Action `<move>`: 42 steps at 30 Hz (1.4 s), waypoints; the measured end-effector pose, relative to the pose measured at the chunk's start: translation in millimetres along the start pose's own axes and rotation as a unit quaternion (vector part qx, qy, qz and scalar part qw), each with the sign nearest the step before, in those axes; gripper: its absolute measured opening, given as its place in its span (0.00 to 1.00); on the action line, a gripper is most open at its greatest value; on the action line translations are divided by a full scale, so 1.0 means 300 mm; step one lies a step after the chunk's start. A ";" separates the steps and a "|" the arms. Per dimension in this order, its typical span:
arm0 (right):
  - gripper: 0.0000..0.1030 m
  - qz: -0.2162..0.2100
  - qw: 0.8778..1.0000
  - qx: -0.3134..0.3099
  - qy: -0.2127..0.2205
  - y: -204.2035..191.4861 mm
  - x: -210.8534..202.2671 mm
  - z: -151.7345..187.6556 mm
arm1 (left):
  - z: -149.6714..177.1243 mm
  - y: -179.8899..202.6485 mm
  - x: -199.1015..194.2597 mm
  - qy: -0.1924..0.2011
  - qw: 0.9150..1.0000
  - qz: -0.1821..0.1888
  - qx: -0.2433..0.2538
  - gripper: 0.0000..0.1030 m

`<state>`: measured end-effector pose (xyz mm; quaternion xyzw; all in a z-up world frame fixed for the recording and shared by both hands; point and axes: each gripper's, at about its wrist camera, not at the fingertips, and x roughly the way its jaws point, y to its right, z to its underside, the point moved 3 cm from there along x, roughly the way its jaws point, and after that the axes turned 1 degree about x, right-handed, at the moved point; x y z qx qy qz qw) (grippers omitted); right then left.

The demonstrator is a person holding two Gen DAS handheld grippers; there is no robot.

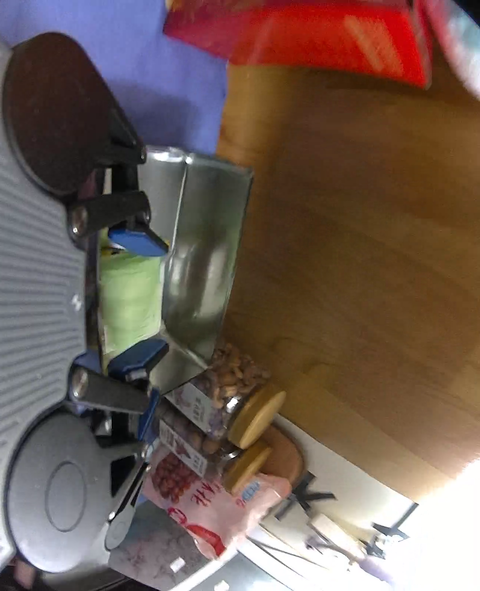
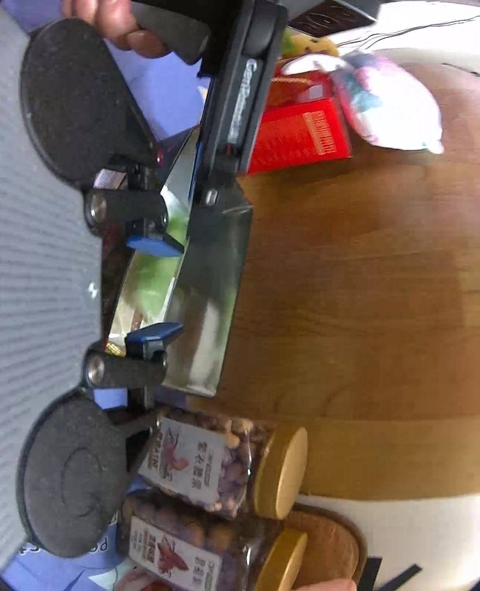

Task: Organize snacks
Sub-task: 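Grasp the pink candy box with the left gripper, then lower the pink box into the black tin box with the left gripper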

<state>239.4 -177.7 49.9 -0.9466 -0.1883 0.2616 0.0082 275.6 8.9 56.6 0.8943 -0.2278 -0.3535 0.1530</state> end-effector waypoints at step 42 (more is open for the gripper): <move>0.40 -0.085 0.995 -0.021 -0.050 -0.313 -0.384 0.402 | 0.571 -0.061 -0.437 0.018 0.997 0.010 -0.074 0.51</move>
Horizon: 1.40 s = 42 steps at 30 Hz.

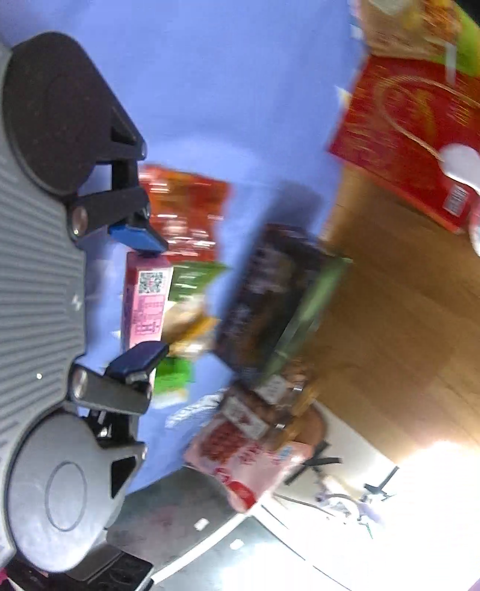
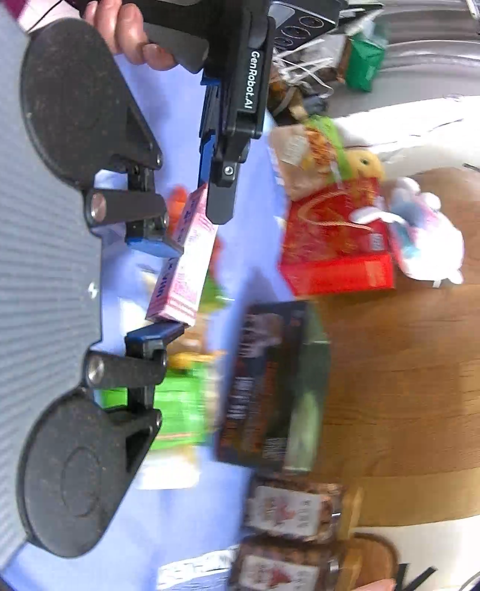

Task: Organize snacks
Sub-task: 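Lower the pink box into the black tin box with the left gripper, then move the left gripper back to the snacks toward the white cup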

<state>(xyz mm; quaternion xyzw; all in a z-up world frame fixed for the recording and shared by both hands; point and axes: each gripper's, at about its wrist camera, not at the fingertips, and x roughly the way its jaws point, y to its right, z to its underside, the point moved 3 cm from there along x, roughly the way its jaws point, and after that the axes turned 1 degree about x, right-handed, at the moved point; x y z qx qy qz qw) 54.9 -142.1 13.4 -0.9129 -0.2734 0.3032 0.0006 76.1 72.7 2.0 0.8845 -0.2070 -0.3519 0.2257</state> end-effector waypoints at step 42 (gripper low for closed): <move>0.48 0.078 0.990 0.048 0.109 0.327 0.156 -0.407 | -0.476 0.220 0.340 0.023 0.996 -0.006 0.089 0.57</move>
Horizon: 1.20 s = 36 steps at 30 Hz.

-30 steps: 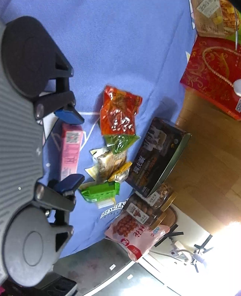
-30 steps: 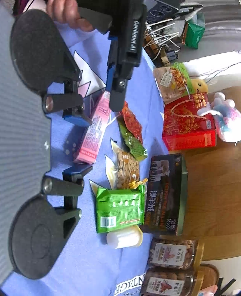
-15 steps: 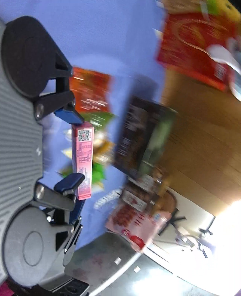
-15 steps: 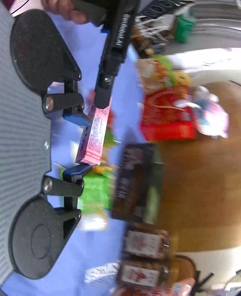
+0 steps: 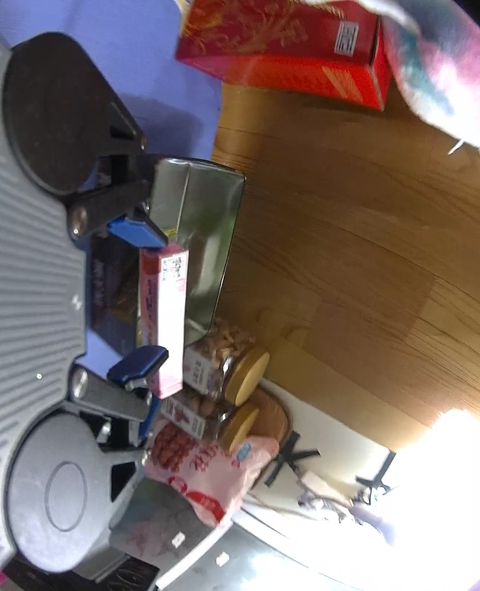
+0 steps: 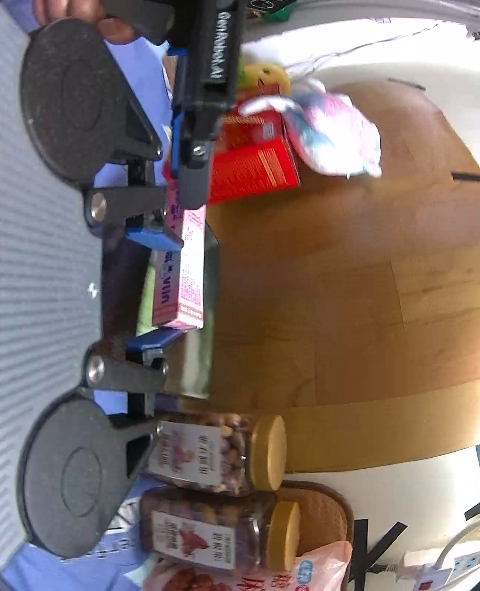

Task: Organize snacks
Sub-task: 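Move the left gripper back to the snacks toward the white cup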

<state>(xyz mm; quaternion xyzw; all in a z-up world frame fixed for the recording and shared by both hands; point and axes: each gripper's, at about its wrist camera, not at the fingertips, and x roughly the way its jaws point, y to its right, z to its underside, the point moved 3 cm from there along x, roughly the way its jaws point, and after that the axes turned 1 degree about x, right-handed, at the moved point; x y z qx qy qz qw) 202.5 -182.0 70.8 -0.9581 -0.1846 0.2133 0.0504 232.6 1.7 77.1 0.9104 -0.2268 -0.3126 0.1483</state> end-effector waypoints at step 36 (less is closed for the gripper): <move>0.50 -0.101 0.979 0.109 -0.142 -0.049 -0.092 0.331 | 0.455 -0.216 -0.214 -0.031 0.995 -0.071 -0.063 0.67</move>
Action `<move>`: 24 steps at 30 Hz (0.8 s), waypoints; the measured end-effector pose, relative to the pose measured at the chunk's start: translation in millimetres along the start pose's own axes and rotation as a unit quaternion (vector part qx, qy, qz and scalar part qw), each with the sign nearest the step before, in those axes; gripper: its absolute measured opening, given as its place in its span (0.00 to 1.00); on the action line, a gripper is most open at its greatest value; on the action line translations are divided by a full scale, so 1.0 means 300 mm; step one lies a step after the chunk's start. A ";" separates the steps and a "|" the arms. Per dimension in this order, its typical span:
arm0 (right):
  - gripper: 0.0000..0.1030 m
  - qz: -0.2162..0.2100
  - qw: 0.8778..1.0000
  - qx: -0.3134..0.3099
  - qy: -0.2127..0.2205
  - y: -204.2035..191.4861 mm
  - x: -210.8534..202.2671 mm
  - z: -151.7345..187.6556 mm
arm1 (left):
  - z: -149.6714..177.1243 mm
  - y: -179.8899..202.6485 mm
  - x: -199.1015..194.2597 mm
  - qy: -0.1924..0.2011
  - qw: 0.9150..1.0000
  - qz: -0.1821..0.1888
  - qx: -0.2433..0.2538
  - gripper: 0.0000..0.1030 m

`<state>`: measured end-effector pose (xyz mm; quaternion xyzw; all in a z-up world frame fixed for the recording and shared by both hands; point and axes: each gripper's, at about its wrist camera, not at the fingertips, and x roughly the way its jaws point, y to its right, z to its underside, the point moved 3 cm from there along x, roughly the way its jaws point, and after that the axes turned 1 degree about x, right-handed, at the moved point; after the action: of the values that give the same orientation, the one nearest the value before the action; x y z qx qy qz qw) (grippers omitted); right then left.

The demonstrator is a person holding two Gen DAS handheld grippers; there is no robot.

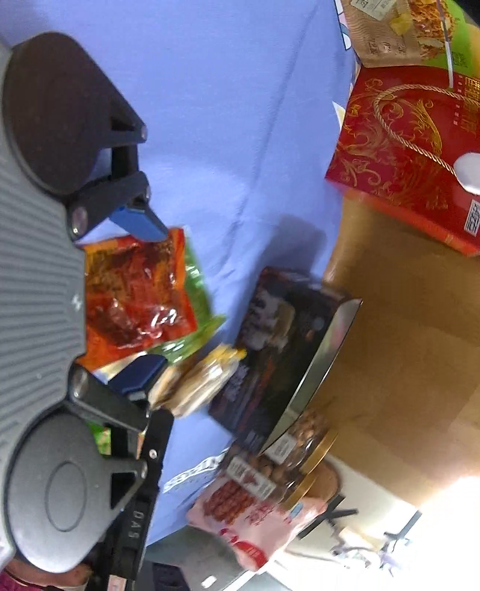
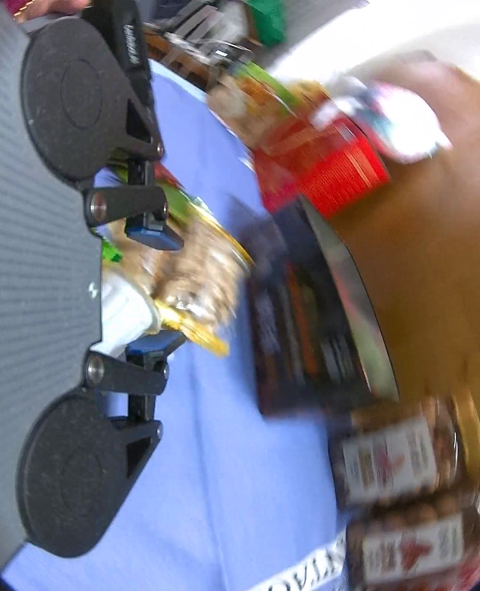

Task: Organize snacks
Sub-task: 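Move the left gripper back to the snacks toward the white cup, then grasp the white cup with yellow lid with the left gripper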

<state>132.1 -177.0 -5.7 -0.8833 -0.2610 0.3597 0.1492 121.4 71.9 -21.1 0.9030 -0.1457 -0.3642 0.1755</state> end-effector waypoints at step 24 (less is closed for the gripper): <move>0.50 0.069 0.994 -0.080 0.023 -0.047 -0.186 0.165 | 0.066 0.411 0.048 -0.059 0.989 0.077 0.115 0.66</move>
<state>58.0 -193.3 -2.8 -0.9163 -0.2242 0.3267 0.0589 100.5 -48.5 9.0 0.8803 -0.2658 -0.3827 0.0895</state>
